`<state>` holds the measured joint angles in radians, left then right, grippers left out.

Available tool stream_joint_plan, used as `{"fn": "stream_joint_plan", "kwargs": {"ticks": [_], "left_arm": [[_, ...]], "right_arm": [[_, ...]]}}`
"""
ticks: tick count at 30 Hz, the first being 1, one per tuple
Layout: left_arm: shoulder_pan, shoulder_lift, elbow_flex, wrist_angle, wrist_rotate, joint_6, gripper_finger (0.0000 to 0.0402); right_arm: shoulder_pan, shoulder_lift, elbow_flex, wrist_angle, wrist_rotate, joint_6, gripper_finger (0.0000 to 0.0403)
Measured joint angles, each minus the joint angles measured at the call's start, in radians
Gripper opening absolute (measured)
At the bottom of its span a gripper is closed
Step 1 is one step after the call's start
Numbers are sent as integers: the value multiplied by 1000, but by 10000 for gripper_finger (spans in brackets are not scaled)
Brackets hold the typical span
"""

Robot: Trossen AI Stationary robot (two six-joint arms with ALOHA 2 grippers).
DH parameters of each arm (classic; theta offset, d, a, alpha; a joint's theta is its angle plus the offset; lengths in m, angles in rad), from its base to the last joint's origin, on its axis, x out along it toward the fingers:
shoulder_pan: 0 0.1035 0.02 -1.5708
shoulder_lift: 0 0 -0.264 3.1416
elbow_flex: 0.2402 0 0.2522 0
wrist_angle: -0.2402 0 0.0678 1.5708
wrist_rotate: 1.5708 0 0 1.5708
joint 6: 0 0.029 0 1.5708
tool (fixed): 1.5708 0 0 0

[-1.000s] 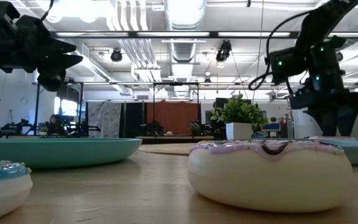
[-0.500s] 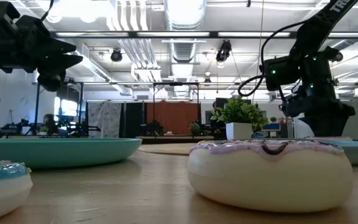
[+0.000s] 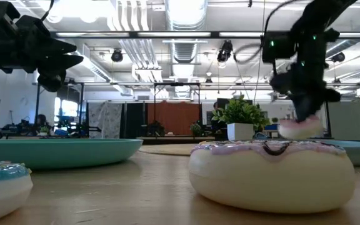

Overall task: Pick & Place donuts
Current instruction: Put the large pink donut on the light blue plate, then put the large light green donut on the light blue plate

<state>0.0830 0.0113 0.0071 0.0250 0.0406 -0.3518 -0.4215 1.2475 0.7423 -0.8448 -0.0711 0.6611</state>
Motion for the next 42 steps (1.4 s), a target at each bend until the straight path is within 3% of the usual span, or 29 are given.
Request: {"fn": "stream_joint_plan", "kwargs": {"ticks": [5,11,19,23,28,34,42], "left_arm": [[0,0,0,0,0,0,110],[0,0,0,0,0,0,110],[0,0,0,0,0,0,110],[0,1,0,0,0,0,110],[0,3,0,-1,0,0,110],[0,8,0,-1,0,0,110],[0,12,0,-1,0,0,110]], "right_arm": [[121,17,52,43,-61,76,20],[291,131,74,160,-99,172,20],[378,285,123,163,-98,187,32],[387,333,160,161,-91,174,62],[394,351,225,141,-49,145,129],[393,360,309,-56,54,95,199],[413,356,290,-102,9,71,237]]}}
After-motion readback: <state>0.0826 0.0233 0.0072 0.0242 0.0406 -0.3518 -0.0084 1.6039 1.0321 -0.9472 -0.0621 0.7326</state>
